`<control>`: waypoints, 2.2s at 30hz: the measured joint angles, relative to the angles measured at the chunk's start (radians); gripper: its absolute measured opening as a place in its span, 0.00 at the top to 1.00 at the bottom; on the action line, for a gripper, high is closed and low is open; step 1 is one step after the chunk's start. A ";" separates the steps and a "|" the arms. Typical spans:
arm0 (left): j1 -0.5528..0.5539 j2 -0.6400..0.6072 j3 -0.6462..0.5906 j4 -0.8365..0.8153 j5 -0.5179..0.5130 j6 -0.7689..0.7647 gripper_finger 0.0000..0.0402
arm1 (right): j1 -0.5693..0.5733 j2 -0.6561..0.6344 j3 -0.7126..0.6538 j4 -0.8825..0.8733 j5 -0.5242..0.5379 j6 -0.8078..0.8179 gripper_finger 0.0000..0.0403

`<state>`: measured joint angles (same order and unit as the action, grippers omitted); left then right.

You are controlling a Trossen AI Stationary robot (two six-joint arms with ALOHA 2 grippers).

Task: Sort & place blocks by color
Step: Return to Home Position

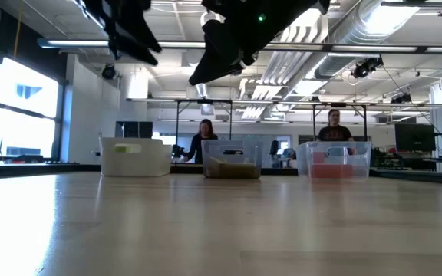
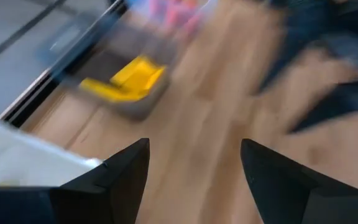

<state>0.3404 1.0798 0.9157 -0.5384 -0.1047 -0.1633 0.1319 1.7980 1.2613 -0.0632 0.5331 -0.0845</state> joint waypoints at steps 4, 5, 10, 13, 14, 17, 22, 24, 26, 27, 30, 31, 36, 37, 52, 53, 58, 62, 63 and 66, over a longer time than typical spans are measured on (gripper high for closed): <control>-0.112 -0.101 -0.035 0.062 -0.012 -0.015 0.41 | -0.030 -0.002 0.000 -0.002 -0.048 0.010 0.47; -0.135 -0.131 -0.061 0.093 -0.012 -0.020 0.41 | -0.038 -0.006 0.000 -0.011 -0.068 0.020 0.47; -0.220 -0.289 -0.207 0.189 -0.013 -0.058 0.41 | -0.081 -0.052 0.000 -0.091 -0.172 0.076 0.47; -0.253 -0.377 -0.290 0.235 -0.015 -0.069 0.41 | -0.104 -0.088 0.000 -0.138 -0.183 0.091 0.47; -0.264 -0.406 -0.315 0.256 -0.015 -0.069 0.41 | -0.111 -0.099 0.000 -0.139 -0.183 0.087 0.47; -0.295 -0.488 -0.396 0.315 -0.015 -0.069 0.41 | -0.132 -0.130 0.000 -0.143 -0.198 0.072 0.47; -0.344 -0.607 -0.534 0.412 -0.050 -0.069 0.41 | -0.181 -0.147 0.000 -0.161 -0.225 0.063 0.47; -0.359 -0.649 -0.583 0.428 -0.061 -0.069 0.41 | -0.205 -0.142 0.000 -0.188 -0.238 0.079 0.47; -0.370 -0.687 -0.622 0.439 -0.064 -0.061 0.41 | -0.229 -0.132 0.000 -0.211 -0.272 0.089 0.47; -0.375 -0.703 -0.639 0.440 -0.064 -0.059 0.41 | -0.239 -0.125 0.000 -0.218 -0.286 0.093 0.47; -0.386 -0.750 -0.682 0.439 -0.064 -0.068 0.41 | -0.264 -0.111 0.000 -0.214 -0.321 0.098 0.47; -0.389 -0.762 -0.694 0.440 -0.064 -0.068 0.41 | -0.269 -0.109 0.000 -0.209 -0.326 0.106 0.47; -0.403 -0.819 -0.769 0.487 -0.064 -0.013 0.41 | -0.279 -0.100 0.000 -0.211 -0.327 0.111 0.47; -0.404 -0.827 -0.782 0.497 -0.063 -0.001 0.41 | -0.279 -0.101 0.000 -0.212 -0.327 0.110 0.47; -0.405 -0.885 -0.904 0.679 -0.068 0.179 0.41 | -0.275 -0.136 0.000 -0.379 -0.335 0.096 0.47; -0.405 -0.885 -0.904 0.680 -0.084 0.187 0.41 | -0.275 -0.145 0.000 -0.395 -0.331 0.087 0.47; -0.404 -0.885 -0.904 0.675 -0.172 0.211 0.41 | -0.276 -0.213 0.000 -0.461 -0.327 0.060 0.47; -0.404 -0.884 -0.904 0.666 -0.162 0.219 0.41 | -0.275 -0.282 0.000 -0.537 -0.289 0.058 0.47; -0.404 -0.884 -0.904 0.660 -0.161 0.220 0.41 | -0.275 -0.296 0.000 -0.560 -0.270 0.061 0.47; -0.404 -0.884 -0.904 0.642 -0.172 0.220 0.41 | -0.275 -0.375 -0.089 -0.520 -0.242 0.074 0.47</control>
<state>-0.0639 0.1959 0.0120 0.1037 -0.2764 0.0565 -0.1432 1.4229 1.1722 -0.5830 0.2912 -0.0104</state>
